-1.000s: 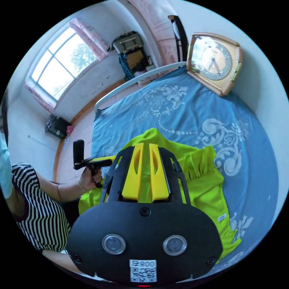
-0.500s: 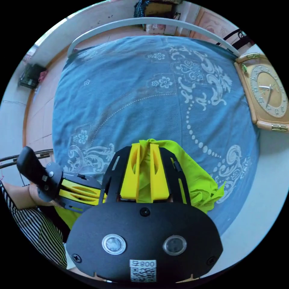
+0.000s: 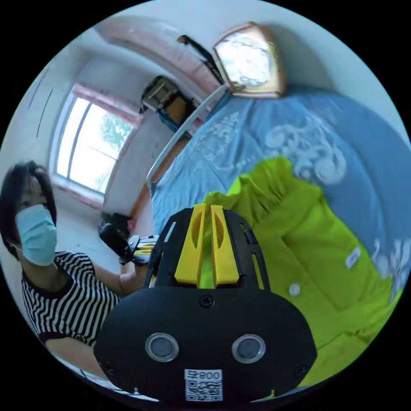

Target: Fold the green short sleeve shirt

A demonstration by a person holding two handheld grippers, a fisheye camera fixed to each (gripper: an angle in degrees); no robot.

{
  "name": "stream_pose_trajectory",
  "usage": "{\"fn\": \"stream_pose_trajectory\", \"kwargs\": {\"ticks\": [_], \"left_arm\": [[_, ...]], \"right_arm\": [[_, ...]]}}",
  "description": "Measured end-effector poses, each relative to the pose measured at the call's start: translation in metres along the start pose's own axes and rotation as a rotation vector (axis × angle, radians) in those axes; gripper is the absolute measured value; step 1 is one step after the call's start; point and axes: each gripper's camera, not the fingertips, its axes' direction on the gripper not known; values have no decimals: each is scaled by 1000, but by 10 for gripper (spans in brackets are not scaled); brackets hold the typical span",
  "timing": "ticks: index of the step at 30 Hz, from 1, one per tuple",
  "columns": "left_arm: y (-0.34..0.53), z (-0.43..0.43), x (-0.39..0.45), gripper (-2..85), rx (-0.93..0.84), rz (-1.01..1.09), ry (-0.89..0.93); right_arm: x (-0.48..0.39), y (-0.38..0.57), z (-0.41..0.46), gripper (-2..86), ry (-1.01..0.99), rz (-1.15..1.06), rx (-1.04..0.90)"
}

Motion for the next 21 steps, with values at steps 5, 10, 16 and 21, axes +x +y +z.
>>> {"fn": "stream_pose_trajectory", "kwargs": {"ticks": [5, 10, 16, 21], "left_arm": [[8, 45, 40, 7, -238, 112, 52], [19, 73, 63, 9, -350, 117, 61], [19, 96, 87, 11, -390, 129, 65], [22, 112, 100, 11, -408, 122, 59]], "right_arm": [[66, 82, -27, 33, -48, 289, 56], [49, 64, -23, 65, 61, 205, -12], [16, 1, -3, 78, 273, 29, -90], [16, -25, 27, 47, 354, -6, -190]]}}
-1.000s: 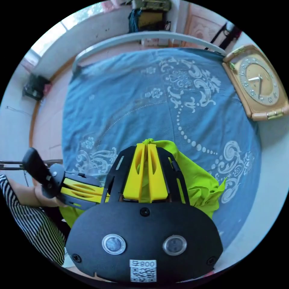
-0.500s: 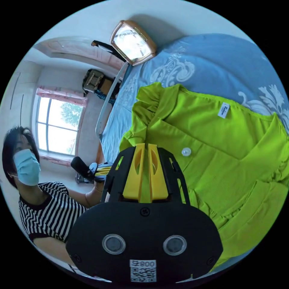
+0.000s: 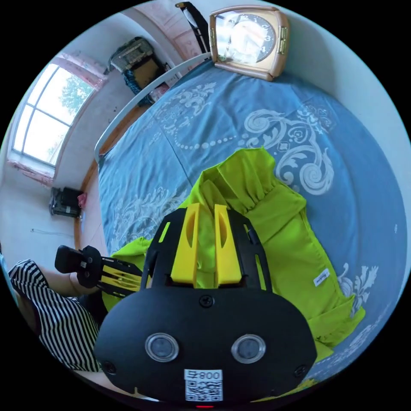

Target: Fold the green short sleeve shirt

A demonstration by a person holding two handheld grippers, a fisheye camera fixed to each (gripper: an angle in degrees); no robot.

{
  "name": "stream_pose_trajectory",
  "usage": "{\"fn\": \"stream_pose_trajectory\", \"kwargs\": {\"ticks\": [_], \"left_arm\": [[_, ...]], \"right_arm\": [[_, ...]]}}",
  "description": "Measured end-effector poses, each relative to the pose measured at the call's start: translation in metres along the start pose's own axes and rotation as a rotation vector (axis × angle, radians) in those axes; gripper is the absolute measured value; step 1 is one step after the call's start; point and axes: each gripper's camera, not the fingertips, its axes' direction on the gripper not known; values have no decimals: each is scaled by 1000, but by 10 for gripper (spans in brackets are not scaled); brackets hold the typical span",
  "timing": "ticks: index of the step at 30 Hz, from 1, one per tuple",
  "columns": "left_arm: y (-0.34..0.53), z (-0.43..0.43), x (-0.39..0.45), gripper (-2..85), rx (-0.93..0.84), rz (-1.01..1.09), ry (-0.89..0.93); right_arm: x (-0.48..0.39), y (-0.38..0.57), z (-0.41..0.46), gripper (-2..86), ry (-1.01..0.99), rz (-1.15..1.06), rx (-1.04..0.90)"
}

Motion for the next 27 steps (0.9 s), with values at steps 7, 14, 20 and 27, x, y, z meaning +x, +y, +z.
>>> {"fn": "stream_pose_trajectory", "kwargs": {"ticks": [7, 14, 20, 27], "left_arm": [[-5, 10, 9, 10, 19, -14, 16], [-20, 24, 14, 18, 3, -31, -3], [-19, 9, 13, 66, 99, -71, -29], [-42, 33, 11, 68, -10, -55, -191]], "right_arm": [[-13, -18, -21, 5, -41, -109, 129], [-5, -46, -10, 7, 21, -113, 45], [-2, -13, -27, 29, 86, -51, 155], [-24, 46, -25, 55, 89, -163, 135]]}}
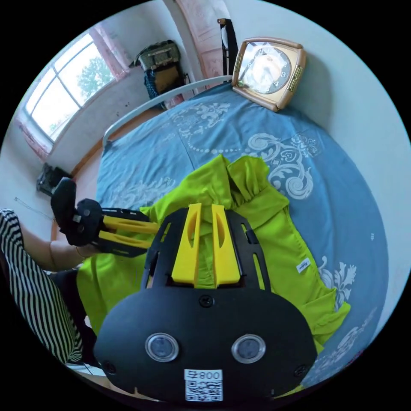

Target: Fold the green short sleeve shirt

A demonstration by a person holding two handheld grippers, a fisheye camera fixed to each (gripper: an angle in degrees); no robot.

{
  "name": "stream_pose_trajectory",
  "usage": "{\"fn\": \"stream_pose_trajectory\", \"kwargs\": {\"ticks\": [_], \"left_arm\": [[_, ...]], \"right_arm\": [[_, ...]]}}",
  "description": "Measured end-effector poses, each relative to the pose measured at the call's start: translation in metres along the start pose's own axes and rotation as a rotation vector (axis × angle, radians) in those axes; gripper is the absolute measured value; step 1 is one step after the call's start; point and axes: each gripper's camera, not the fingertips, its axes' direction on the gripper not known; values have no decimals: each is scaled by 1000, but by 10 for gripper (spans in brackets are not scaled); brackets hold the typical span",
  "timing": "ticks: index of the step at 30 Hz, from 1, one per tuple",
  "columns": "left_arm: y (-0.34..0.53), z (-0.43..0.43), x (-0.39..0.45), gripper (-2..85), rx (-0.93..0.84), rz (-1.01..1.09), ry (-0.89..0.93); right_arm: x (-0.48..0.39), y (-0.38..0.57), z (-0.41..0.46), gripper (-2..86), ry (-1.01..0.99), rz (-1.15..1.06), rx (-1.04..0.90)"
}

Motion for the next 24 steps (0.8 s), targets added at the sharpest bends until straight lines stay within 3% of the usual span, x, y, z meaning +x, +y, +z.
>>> {"fn": "stream_pose_trajectory", "kwargs": {"ticks": [2, 7, 12, 19, 24], "left_arm": [[-2, 10, -1, 51, -39, -20, -47], [0, 6, -5, 21, 3, -64, -34], [18, -25, -3, 14, 235, -20, 7], [26, -29, -3, 12, 265, 28, 40], [24, -22, -9, 12, 227, 7, 56]], "right_arm": [[-1, 4, 14, 59, 68, -12, -38], [16, 0, 43, 19, 18, 4, -139], [42, 11, 32, 7, -105, 59, -43], [77, 28, 15, 36, -356, 100, 105], [47, 15, 43, 76, -108, -46, -86]]}}
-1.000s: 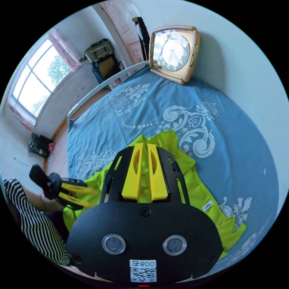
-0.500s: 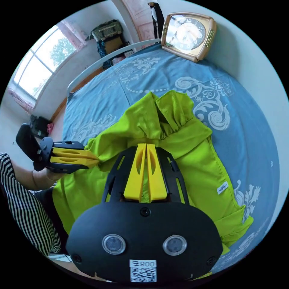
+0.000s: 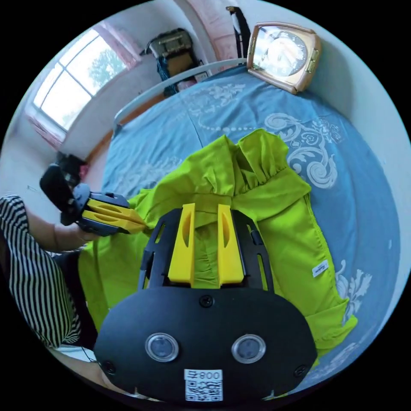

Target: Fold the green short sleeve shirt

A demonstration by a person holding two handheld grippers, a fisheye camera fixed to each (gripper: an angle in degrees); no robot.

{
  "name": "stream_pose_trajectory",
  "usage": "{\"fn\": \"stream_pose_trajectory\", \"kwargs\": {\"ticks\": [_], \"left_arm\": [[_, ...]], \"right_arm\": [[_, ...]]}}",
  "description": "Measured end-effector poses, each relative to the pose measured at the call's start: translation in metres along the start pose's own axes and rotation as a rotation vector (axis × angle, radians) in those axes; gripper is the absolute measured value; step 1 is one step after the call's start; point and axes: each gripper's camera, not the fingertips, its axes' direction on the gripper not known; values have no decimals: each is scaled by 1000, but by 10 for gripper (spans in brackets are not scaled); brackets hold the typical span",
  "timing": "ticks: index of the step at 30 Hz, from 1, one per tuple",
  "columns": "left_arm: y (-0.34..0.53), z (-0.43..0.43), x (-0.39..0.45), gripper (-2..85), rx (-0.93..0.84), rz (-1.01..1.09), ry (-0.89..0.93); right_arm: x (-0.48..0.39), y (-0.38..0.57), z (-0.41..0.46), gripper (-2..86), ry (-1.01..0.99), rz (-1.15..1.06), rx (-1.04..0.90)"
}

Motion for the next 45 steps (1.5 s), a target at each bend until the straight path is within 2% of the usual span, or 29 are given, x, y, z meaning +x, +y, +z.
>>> {"fn": "stream_pose_trajectory", "kwargs": {"ticks": [3, 6, 9, 14, 18, 20, 22, 28, 32, 37, 39, 43, 45], "left_arm": [[-3, 2, -3, 12, -15, 2, -3], [-5, 1, -8, 12, -20, -13, -1], [-4, -7, -13, 12, 29, -19, -3], [-4, -17, -15, 11, 82, 17, 12], [-8, -11, -17, 9, 63, 45, 33], [-12, -5, -18, 8, 18, 66, 53], [-18, 4, -20, 8, -54, 72, 69], [-30, -4, -47, 7, -29, -49, 152], [-43, -9, -66, 7, -8, -119, 151], [-59, 0, -71, 7, -66, -95, 281], [-63, 13, -70, 7, -166, -81, 298], [-66, 12, -74, 6, -151, -88, 290], [-64, 17, -84, 6, -165, -129, 312]], "right_arm": [[-4, -11, 22, 40, 122, -36, -67], [5, -16, 26, 18, 125, -19, -70], [23, -13, 17, 10, 31, 26, -24], [87, 10, -11, 6, -375, 166, 192], [118, 23, -3, 6, -461, 251, 201], [131, 27, 13, 9, -524, 289, 121], [134, 29, 20, 12, -497, 309, 93], [124, 33, 1, 35, -292, 334, 171], [101, 7, 1, 37, -230, 233, 197], [82, -43, 17, 30, -199, 121, 171], [76, -60, 28, 23, -215, 77, 144], [84, -87, 82, 6, -96, 109, -80], [96, -85, 99, 3, -42, 159, -109]]}}
